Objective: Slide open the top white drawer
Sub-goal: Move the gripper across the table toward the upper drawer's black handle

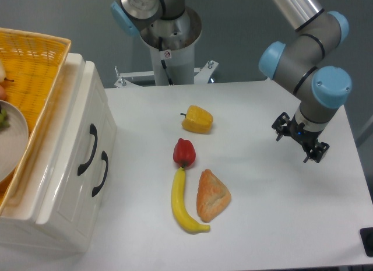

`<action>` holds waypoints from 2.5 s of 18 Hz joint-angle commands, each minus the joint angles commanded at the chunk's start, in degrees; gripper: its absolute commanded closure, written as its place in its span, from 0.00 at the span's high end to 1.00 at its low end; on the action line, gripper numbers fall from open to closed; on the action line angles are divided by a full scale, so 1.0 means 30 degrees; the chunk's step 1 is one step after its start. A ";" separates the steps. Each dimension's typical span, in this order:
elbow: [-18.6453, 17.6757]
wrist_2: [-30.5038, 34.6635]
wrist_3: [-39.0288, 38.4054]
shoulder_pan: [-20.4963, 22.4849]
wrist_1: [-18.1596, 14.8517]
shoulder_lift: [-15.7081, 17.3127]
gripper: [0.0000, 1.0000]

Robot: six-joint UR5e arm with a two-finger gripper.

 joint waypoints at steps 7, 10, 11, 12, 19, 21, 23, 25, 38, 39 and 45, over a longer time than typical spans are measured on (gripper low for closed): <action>-0.0499 0.0205 -0.3784 -0.1757 -0.0117 0.1142 1.00; -0.0762 0.0118 -0.4369 -0.1963 -0.0205 0.1727 1.00; -0.0792 0.0117 -0.4573 -0.2196 -0.0234 0.1816 1.00; -0.0821 0.0117 -0.4952 -0.2344 -0.0263 0.2020 1.00; -0.1173 0.0001 -0.8845 -0.4422 -0.0527 0.2637 1.00; -0.1173 -0.0203 -1.0106 -0.5037 -0.0731 0.2811 1.00; -0.1173 -0.0700 -1.0724 -0.5419 -0.1111 0.2930 1.00; -0.1202 -0.1170 -1.1427 -0.5684 -0.1521 0.3105 1.00; -0.1202 -0.4182 -1.7319 -0.8351 -0.2431 0.3751 1.00; -0.1202 -0.4740 -1.7435 -0.8351 -0.2490 0.3721 1.00; -0.1261 -0.5974 -1.7993 -0.8351 -0.3162 0.3838 1.00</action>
